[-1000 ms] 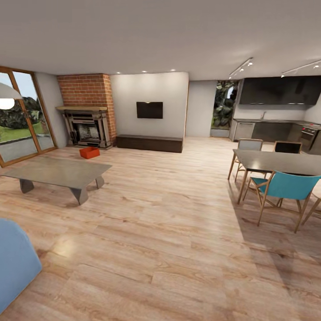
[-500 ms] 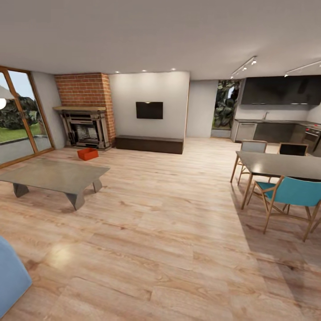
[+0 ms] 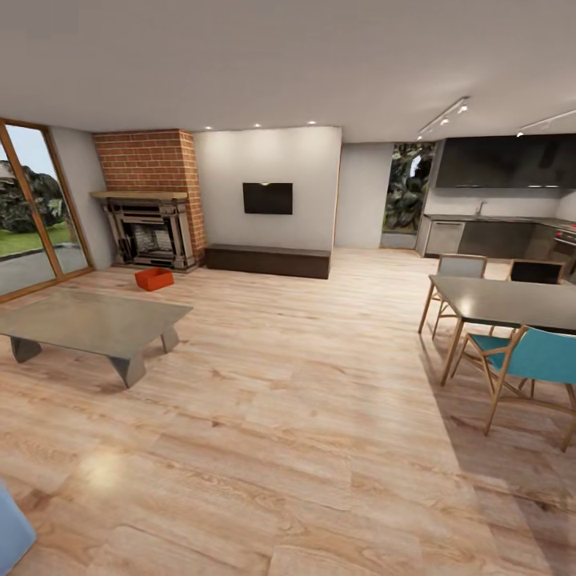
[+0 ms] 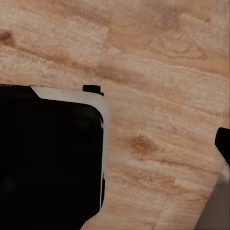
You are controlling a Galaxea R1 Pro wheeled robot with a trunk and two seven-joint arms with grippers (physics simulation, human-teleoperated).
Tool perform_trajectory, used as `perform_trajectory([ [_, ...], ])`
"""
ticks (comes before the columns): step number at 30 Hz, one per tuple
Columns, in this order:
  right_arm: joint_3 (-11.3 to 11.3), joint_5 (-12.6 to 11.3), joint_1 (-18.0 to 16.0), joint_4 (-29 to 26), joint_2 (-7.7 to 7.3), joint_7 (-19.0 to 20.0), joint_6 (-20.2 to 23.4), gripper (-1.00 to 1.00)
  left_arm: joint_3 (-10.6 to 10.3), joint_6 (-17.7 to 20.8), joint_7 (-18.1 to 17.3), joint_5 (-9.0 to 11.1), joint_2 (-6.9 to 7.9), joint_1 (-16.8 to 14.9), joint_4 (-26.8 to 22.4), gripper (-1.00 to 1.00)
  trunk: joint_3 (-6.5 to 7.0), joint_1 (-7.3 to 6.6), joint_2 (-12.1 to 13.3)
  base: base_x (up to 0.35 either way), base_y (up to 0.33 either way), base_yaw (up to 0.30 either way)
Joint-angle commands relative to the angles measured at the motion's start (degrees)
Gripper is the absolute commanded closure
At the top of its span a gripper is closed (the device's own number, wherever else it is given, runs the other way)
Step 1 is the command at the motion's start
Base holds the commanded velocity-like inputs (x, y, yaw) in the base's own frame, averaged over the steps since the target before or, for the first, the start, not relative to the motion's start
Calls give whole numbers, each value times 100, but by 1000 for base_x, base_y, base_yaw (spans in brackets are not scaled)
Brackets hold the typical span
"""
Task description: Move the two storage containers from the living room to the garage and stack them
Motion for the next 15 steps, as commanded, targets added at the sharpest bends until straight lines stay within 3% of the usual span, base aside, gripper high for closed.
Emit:
perform_trajectory([
  [1, 48, -54, -7, 17, 2, -3, -30, -100, 40, -18, 11, 3, -2, -4, 3, -100, -7, 6, -7, 324, 0, 0],
  [15, 39, -98, -7, 17, 3, -3, -7, -100, 40, -26, 11, 8, -2, -4, 3, -100, -7, 6, -7, 324, 0, 0],
])
